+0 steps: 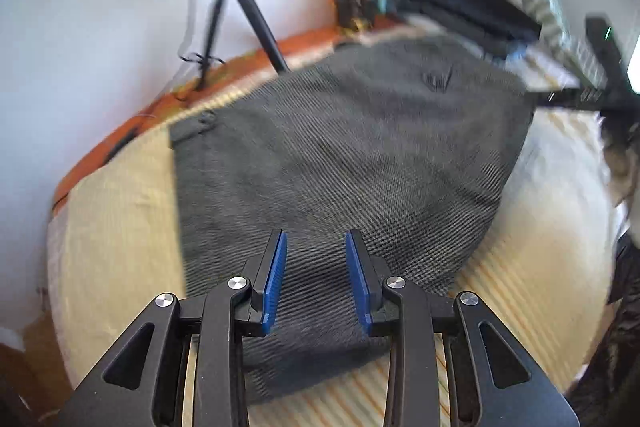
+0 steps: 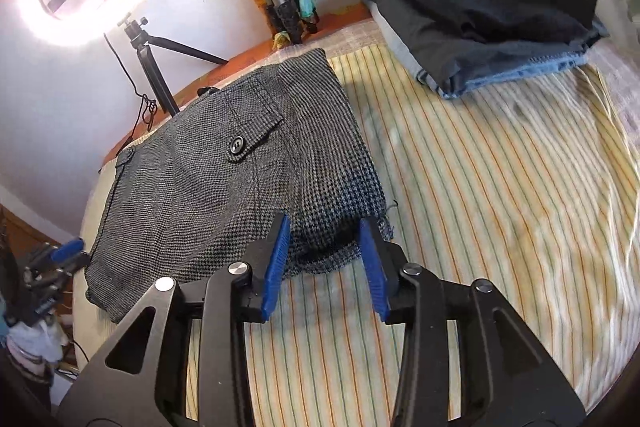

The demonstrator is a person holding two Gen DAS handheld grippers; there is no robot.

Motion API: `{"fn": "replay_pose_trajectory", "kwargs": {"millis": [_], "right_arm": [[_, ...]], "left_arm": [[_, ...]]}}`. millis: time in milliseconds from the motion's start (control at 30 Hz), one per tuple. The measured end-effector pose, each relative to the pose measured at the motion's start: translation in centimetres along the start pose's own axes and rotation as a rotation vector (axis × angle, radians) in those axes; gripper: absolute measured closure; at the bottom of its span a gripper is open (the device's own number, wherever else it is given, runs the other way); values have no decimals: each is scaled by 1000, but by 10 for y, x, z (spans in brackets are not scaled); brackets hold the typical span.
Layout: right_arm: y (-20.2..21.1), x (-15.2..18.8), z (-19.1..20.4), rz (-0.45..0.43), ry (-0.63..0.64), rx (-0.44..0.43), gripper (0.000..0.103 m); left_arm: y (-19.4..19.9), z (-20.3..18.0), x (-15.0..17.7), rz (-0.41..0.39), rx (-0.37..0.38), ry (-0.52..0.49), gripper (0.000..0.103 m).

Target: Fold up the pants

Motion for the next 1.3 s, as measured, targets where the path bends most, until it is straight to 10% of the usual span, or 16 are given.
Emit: {"fn": "replay_pose_trajectory", "kwargs": {"millis": [133, 333, 700, 967, 1133, 1300], "right_arm": [[7, 0, -12, -13, -35, 10, 63], [20, -5, -10, -52, -3, 24, 61], [32, 71, 171, 118, 494, -459, 61], [-8, 130, 245, 216, 747, -502, 61], [-25, 143, 247, 219, 835, -437, 93], [-7, 133, 252, 179, 843, -466, 97]], "left_arm": [[-28, -9, 25, 96, 6, -19, 73], [15, 28, 14, 17, -11, 103, 72], [31, 93, 50, 65, 11, 466, 61], [12, 94, 54, 95, 29, 537, 76], [14, 87, 50, 82, 8, 467, 93], [31, 89, 39, 32, -10, 468, 94]]}}
Point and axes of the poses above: each gripper's, at about its wrist camera, not at the fingertips, and y roughly against the way its jaws point, z to its left, x to its underside, the point moved 4 cm from there along -y, roughly the way its jaws point, and after that the axes turned 11 degrees about -z, right-handed, at the moved point
